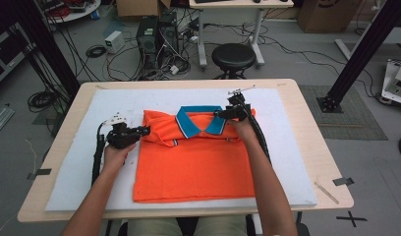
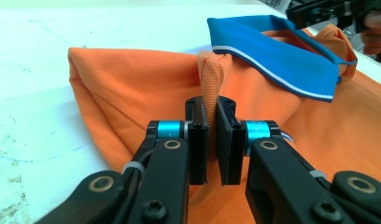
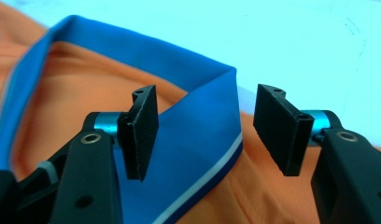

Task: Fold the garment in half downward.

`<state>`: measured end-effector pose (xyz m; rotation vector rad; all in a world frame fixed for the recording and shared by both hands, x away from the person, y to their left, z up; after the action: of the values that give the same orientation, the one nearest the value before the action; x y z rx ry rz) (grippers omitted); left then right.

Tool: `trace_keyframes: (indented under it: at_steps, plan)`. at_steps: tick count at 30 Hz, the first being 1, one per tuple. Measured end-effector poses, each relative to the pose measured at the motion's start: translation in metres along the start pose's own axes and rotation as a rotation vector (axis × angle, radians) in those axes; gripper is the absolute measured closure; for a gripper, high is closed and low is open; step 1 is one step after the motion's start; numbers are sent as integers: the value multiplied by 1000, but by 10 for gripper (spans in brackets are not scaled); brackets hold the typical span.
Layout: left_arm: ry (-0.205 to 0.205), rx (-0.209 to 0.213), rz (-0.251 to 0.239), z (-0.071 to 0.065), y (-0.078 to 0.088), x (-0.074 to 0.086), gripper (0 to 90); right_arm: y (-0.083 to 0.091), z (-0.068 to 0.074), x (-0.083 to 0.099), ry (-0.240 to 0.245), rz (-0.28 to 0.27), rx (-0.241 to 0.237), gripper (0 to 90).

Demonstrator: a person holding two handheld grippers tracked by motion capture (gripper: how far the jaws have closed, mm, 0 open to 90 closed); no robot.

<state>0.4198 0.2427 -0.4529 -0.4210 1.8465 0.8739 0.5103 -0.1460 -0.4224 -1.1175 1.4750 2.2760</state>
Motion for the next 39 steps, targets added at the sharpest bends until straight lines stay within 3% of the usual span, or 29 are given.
trace_keyframes:
  at_steps: [2, 3, 5, 12, 15, 16, 18, 23, 27, 30, 33, 35, 37, 38, 39]
  plan:
    - [-4, 2, -1, 0, 0, 0, 837, -4, -3, 1, -24, 13, -32, 614]
    - [-5, 1, -3, -1, 0, 0, 838, -5, -5, 2, -18, 27, -52, 832]
    - [-5, 1, -3, -1, 0, -1, 838, -1, -5, 2, 2, -7, -64, 893]
    - [10, 0, 0, 0, 3, 0, 824, 18, 2, 1, 97, -100, -67, 900]
    - [36, -9, 4, 2, 5, 0, 671, 39, 8, 8, 134, -183, -127, 900]
    - [44, -17, 7, 2, 6, 0, 671, 39, 8, 8, 134, -183, -127, 900]
    - [74, -22, 4, 4, 8, 0, 568, 50, 10, 14, 159, -224, -151, 900]
    - [85, -23, -36, 4, 17, -6, 497, 73, 18, 35, 213, -277, -227, 900]
    - [87, -20, -44, 3, 21, -8, 485, 84, 25, 59, 269, -258, -281, 900]
    - [85, -16, -42, 2, 22, -7, 484, 86, 27, 69, 284, -242, -290, 900]
    - [78, -13, -37, 0, 23, -6, 484, 85, 26, 83, 289, -181, -267, 899]
    - [68, -13, -34, -2, 24, -6, 484, 85, 26, 84, 282, -171, -255, 896]
    - [59, -8, -33, -2, 25, -5, 484, 86, 23, 83, 260, -156, -219, 826]
    - [57, -8, -32, -3, 25, -5, 480, 88, 21, 79, 224, -173, -206, 712]
    - [53, -10, -33, -3, 25, -5, 474, 90, 20, 76, 200, -175, -199, 656]
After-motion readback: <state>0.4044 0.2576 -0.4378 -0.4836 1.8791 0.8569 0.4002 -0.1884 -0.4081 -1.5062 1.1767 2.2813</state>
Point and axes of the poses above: each handheld gripper's, and its own axes: y roughly backward along the jaws, x roughly out of its underside, z roughly to its left, the point moved 2 cm from there along -y, roughly forward along the jaws, and after that the axes turned 2 degrees about -y, right-handed, at the moved point
